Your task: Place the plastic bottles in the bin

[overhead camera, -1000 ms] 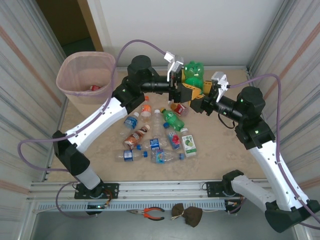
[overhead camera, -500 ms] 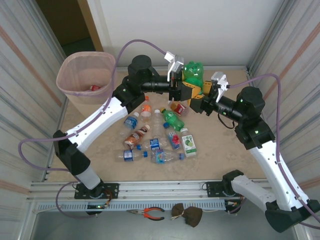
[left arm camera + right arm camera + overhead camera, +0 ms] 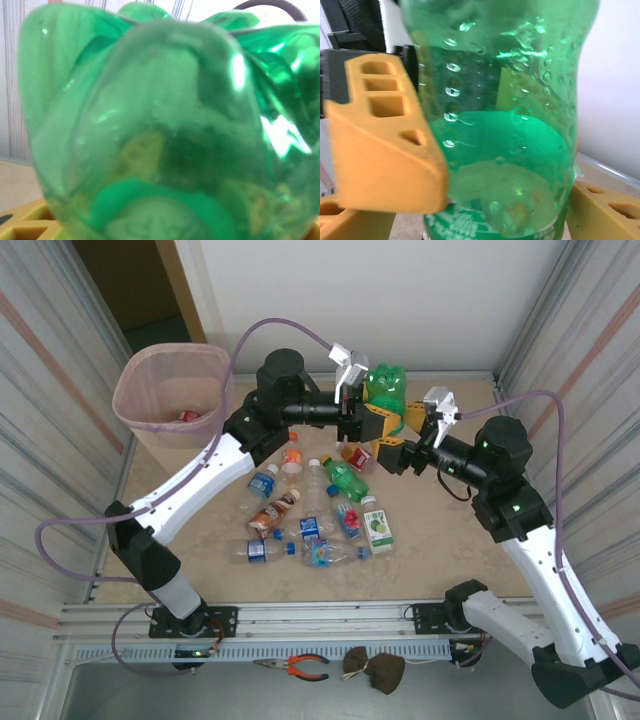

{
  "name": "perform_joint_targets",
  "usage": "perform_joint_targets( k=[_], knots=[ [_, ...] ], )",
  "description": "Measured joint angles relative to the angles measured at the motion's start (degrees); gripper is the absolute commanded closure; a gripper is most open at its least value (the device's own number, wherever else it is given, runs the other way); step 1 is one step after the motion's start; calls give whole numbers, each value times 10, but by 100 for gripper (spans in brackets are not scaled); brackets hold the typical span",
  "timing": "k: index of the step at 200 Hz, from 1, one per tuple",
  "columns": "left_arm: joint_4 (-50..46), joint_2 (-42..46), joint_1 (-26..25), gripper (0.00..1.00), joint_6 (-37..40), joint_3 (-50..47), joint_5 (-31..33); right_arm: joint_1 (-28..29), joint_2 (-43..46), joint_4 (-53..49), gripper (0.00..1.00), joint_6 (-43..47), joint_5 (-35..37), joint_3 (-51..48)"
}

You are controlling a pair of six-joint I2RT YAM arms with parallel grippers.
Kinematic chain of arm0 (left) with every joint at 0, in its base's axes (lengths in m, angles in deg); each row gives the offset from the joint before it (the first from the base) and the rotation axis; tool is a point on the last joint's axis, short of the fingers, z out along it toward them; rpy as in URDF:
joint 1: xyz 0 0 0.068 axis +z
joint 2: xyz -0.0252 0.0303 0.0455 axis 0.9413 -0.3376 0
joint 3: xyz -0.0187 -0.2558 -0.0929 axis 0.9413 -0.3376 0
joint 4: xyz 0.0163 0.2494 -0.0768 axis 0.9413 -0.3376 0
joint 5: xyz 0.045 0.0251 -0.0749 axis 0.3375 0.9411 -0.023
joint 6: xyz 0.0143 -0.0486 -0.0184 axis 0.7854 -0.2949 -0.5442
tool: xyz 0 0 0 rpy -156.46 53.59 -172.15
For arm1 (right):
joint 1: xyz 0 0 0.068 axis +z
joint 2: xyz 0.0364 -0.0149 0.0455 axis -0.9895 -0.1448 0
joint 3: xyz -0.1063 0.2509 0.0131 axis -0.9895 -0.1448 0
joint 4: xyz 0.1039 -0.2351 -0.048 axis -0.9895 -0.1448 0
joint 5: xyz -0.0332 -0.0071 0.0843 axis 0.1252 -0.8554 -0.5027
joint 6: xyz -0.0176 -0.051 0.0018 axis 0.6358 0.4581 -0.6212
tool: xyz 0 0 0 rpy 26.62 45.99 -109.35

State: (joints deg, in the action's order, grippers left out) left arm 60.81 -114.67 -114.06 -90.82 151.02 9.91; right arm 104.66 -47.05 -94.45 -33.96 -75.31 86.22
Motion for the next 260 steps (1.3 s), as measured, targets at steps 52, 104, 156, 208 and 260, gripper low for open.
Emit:
perform_joint_targets(
  k=[52,104,156,208,260],
  knots=[
    [-99,26,51,38,42,13,37,0,43,-38,12,5,19,0],
    [-266,59,146,38,114,79,103,0,54,-59,12,16,34,0],
    [-406,81,310,38,156,125,153,1,39,-61,12,16,34,0],
    [-544,58,416,38,224,212,219,3,13,-60,12,15,31,7],
    [-611,11,449,38,255,219,315,6,0,-51,13,15,29,16]
  ],
)
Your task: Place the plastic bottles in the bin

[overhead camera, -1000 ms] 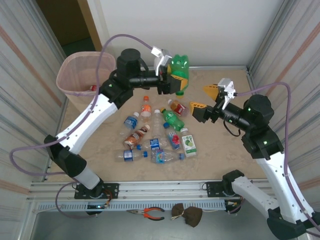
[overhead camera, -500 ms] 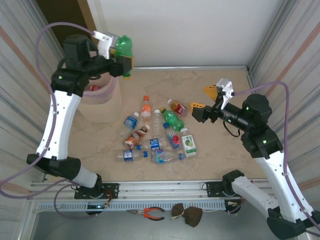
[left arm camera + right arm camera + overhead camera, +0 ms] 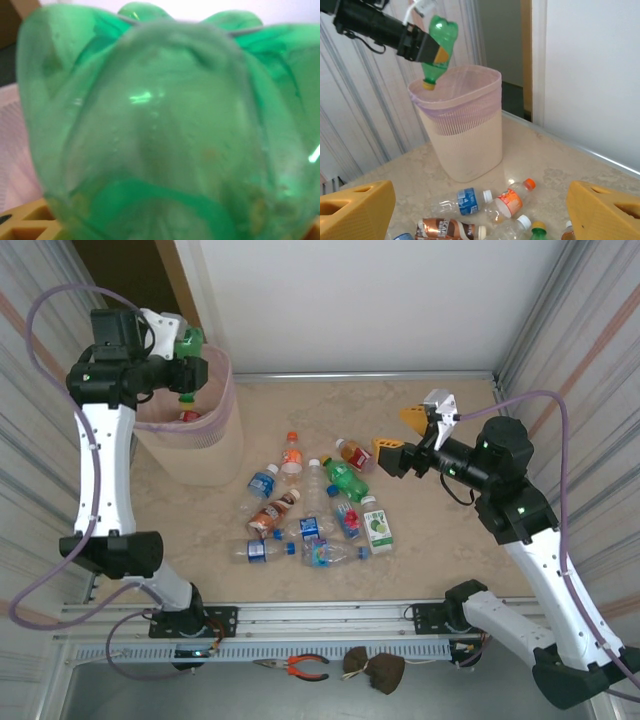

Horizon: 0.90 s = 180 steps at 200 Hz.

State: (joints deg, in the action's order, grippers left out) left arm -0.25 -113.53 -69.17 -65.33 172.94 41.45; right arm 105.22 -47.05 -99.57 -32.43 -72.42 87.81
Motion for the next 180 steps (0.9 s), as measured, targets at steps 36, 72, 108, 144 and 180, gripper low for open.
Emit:
perform_joint_targets(
  k=[36,72,108,144,180],
  knots=[
    [-2,-24,4,37,-2,-21,46,1,-3,0,13,0,0,0],
    [-5,-63,21,39,-2,-21,49,1,-2,-1,13,0,0,0],
    [-23,-111,39,41,-2,-24,38,1,10,-3,13,2,0,0],
    [-30,-140,44,40,-2,-45,31,2,19,-7,13,2,1,0],
    [-30,-176,45,38,-2,-61,32,2,20,-12,13,2,1,0]
  ],
)
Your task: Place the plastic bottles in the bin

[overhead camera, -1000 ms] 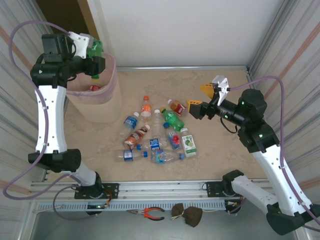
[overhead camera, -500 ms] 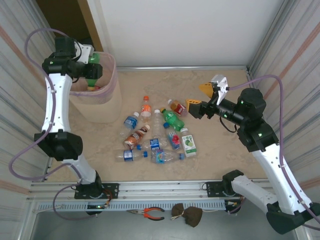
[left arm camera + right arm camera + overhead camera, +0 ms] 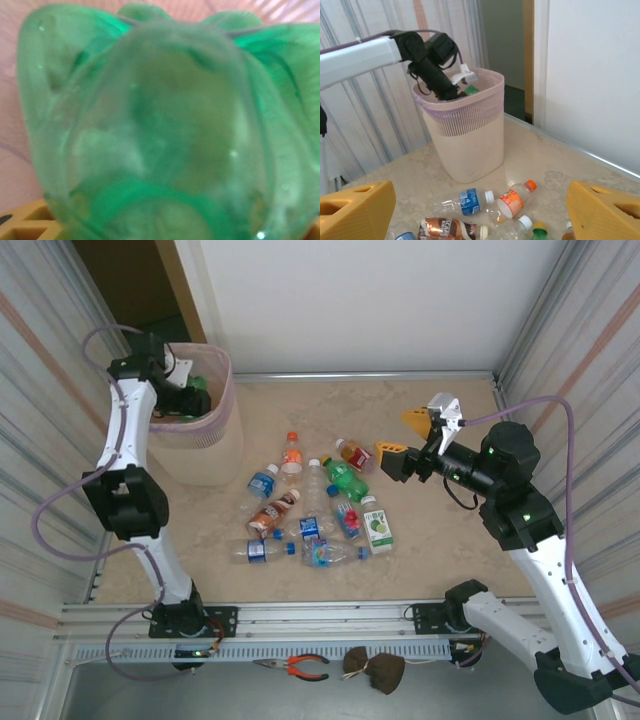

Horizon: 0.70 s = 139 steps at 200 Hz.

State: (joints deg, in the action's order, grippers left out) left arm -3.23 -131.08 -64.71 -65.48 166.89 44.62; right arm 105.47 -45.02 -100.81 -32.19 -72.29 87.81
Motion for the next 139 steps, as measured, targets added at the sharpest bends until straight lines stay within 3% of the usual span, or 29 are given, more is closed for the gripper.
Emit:
perform_joint_targets(
  k=[82,139],
  knots=[
    [14,-60,11,33,0,-32,-17,0,3,-3,13,1,2,-1],
    [28,-72,12,21,0,-61,-26,0,3,-6,13,3,7,-1]
  ],
)
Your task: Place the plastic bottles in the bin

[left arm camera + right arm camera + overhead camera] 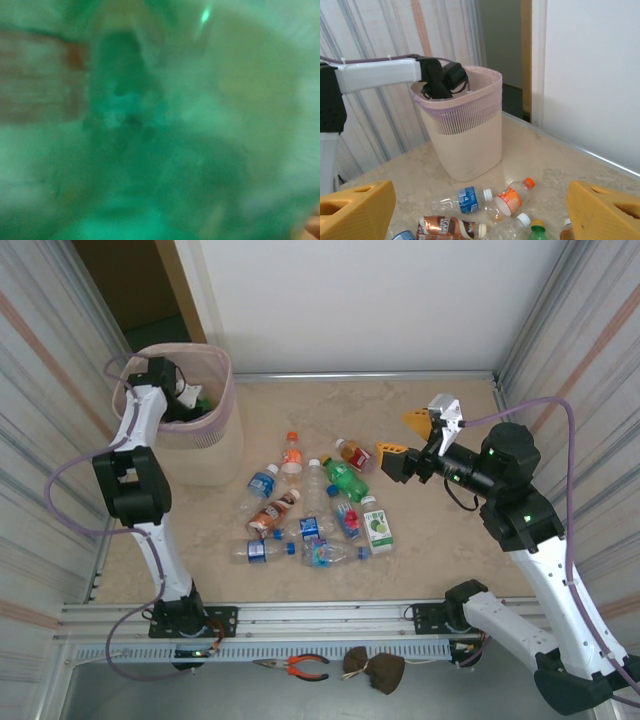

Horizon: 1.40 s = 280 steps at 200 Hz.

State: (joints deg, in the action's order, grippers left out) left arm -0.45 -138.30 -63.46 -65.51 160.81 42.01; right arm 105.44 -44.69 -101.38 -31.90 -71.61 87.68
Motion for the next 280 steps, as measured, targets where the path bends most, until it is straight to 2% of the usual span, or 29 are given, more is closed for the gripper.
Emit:
perform_joint_targets(
  k=[62,188,232,280],
  knots=[
    [3,16,0,13,0,0,0,0,3,-9,13,8,8,0],
    [3,121,0,13,-7,34,-33,8,-28,-78,14,10,30,4],
    [4,164,0,13,-14,35,-57,45,-58,-139,18,11,98,30],
    [51,251,0,14,-44,-5,-96,104,-112,-216,22,-38,221,31]
  ],
)
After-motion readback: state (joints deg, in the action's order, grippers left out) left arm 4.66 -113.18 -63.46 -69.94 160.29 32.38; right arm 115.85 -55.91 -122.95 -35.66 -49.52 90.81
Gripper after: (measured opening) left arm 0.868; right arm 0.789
